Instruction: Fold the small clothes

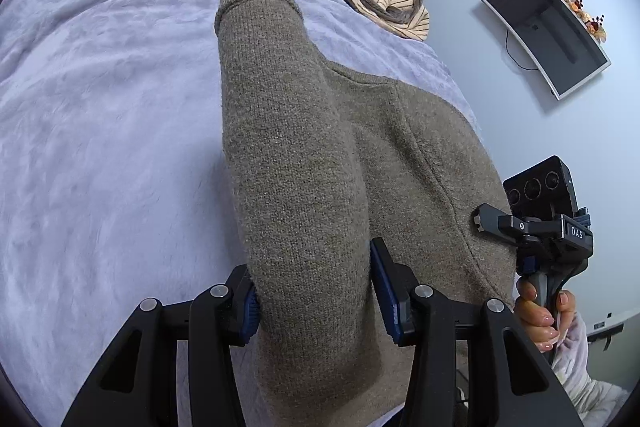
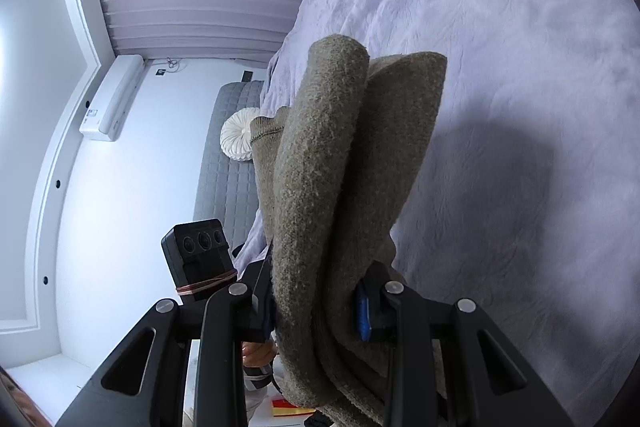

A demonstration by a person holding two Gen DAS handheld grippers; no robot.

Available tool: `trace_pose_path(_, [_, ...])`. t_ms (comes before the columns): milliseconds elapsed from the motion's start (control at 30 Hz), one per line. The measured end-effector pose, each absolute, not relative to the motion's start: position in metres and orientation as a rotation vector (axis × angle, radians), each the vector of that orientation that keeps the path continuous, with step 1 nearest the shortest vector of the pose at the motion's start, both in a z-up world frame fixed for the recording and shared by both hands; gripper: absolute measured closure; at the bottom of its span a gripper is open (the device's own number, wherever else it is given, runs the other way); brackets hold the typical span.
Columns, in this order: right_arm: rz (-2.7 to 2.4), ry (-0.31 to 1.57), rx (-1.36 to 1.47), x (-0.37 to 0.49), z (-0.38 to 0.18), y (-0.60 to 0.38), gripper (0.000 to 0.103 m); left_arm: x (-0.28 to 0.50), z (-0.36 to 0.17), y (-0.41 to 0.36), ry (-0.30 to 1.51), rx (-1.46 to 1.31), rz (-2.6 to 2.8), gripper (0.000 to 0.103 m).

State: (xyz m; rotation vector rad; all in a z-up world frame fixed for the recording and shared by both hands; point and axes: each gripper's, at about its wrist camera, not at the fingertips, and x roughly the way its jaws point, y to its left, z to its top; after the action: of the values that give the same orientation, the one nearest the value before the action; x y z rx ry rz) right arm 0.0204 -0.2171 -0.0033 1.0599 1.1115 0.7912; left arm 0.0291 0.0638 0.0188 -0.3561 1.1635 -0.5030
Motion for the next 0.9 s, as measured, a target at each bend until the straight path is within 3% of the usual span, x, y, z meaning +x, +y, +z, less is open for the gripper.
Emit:
trace_pose_path(233, [0.677, 1.207, 0.863, 0.004, -0.036, -0.187, 0.067, -0.020, -0.038, 0.098, 1.227, -0.342, -0.316, 0.054])
trace_pose_path(300, [0.558, 1.234, 0.830, 0.005, -0.054, -0.190, 0.066, -0.032, -0.047, 0.112, 1.207, -0.353, -0.226, 0.048])
trace_pose_path(400, [0.566, 1.207, 0.967, 0.007, -0.071, -0.203, 0.051, -0.045, -0.041, 0.129, 1.129, -0.374, -0.173, 0.036])
trace_pose_path(533, [0.623, 1.181, 1.146, 0.025, -0.093, -0.201, 0.049, -0.045, -0.031, 0.126, 1.079, -0.324, -0.144, 0.036])
trace_pose_path(567, [0.612, 1.192, 1.164, 0.029, -0.098, -0.197, 0.052, -0.043, -0.031, 0.122, 1.083, -0.323, -0.150, 0.036])
trace_pose_path(600, [0.596, 1.197, 1.145, 0.034, -0.097, -0.192, 0.071, -0.041, -0.031, 0.117, 1.083, -0.316, -0.148, 0.036])
trace_pose_path(800, [0.651, 1.061, 0.671, 0.020, -0.018, -0.158, 0.075, -0.038, -0.043, 0.074, 1.115, -0.219, -0.197, 0.035])
trace_pose_path(900, [0.473, 1.108, 0.338, 0.022, -0.028, -0.149, 0.075, -0.041, -0.056, 0.060, 1.099, -0.167, -0.197, 0.019])
